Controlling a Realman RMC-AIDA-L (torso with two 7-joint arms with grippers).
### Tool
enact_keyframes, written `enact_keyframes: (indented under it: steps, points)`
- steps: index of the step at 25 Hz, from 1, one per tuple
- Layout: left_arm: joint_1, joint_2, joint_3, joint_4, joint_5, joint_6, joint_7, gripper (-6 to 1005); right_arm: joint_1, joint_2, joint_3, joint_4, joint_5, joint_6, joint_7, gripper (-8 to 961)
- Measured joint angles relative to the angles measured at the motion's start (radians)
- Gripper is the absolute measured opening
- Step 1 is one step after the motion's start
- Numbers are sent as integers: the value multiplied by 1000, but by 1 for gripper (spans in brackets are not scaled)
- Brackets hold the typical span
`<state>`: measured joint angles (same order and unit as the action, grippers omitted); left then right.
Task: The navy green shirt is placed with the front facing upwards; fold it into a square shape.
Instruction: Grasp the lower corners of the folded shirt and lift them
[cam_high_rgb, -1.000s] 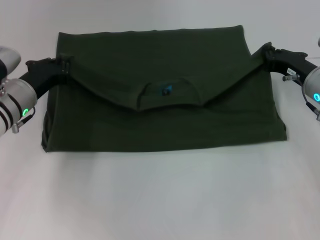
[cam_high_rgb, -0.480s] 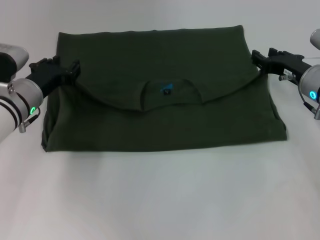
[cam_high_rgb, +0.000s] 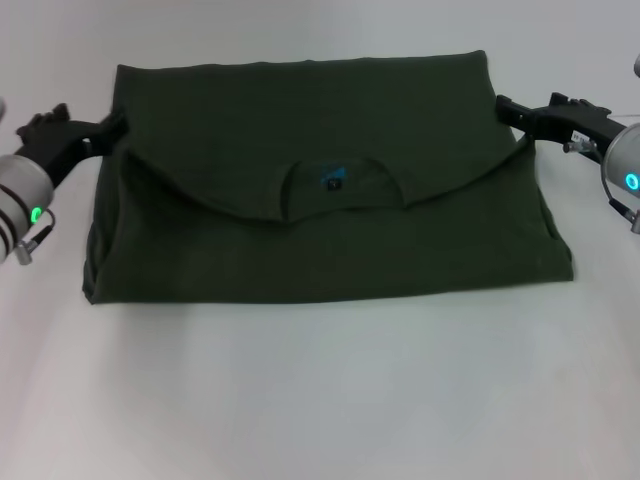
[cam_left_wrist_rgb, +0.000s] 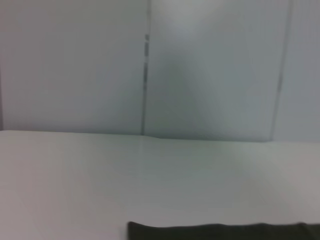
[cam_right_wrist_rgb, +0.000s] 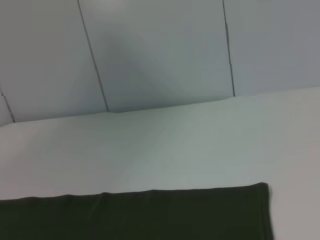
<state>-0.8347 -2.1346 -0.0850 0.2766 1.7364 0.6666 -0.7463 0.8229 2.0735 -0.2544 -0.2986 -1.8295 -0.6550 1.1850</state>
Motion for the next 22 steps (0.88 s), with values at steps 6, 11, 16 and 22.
enact_keyframes:
  steps: [6, 11, 16, 22]
  points:
    - [29, 33, 101, 1, -5, 7, -199, 778, -46, 14, -168, -101, 7, -75, 118, 911]
    - [92, 68, 317, 48, -5, 129, -473, 778, -102, 13, -182, -148, 9, -291, 112, 906]
    - [196, 57, 497, 194, 4, 316, -703, 778, -180, 14, -203, -212, 8, -508, 111, 906]
    - [318, 43, 562, 371, 147, 489, -895, 777, -261, 14, -232, -270, 5, -699, 111, 906]
